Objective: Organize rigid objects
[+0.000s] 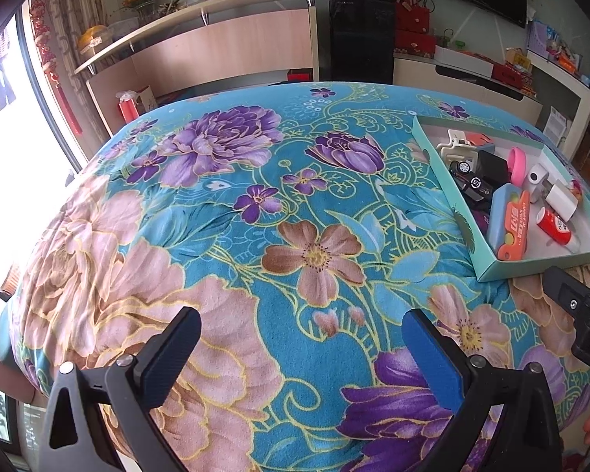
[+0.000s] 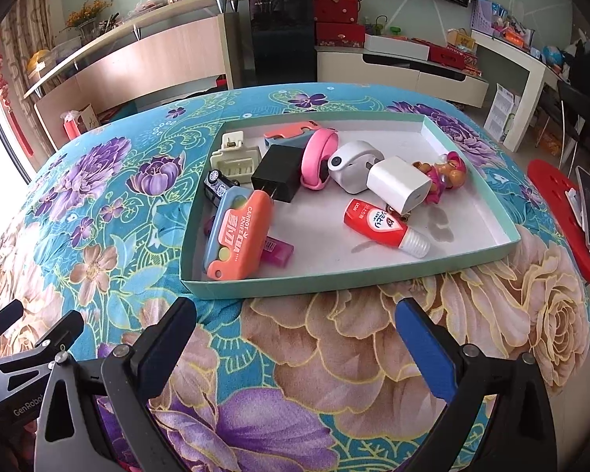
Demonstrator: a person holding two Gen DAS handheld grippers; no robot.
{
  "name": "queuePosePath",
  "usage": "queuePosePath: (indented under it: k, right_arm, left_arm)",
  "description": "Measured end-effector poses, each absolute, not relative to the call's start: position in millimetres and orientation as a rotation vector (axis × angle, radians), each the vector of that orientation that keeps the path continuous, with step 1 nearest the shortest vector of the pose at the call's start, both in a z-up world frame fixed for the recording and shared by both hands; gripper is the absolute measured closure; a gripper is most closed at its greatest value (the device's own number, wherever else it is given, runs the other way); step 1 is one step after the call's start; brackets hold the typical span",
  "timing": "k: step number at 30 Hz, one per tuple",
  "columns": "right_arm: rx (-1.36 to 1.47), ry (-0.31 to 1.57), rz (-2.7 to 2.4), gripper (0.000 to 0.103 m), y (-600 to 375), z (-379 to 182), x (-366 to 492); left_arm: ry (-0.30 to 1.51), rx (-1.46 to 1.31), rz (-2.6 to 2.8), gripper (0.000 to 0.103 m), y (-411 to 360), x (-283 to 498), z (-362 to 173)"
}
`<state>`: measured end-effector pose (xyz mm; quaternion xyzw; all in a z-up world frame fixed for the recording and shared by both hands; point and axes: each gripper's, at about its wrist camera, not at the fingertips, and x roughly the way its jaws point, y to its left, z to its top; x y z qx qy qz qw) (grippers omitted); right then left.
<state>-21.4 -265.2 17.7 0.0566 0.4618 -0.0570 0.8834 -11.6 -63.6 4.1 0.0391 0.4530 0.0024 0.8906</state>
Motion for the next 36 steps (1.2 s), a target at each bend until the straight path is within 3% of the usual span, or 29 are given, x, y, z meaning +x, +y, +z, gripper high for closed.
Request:
queuePosePath:
  k: [36]
  right_arm:
    - [0.119, 0.968, -0.125, 0.002, -265.9, 9.2, -19.8]
  left_arm:
    - [0.913, 0.139, 0.029, 0.0, -71.4, -15.5, 3.9]
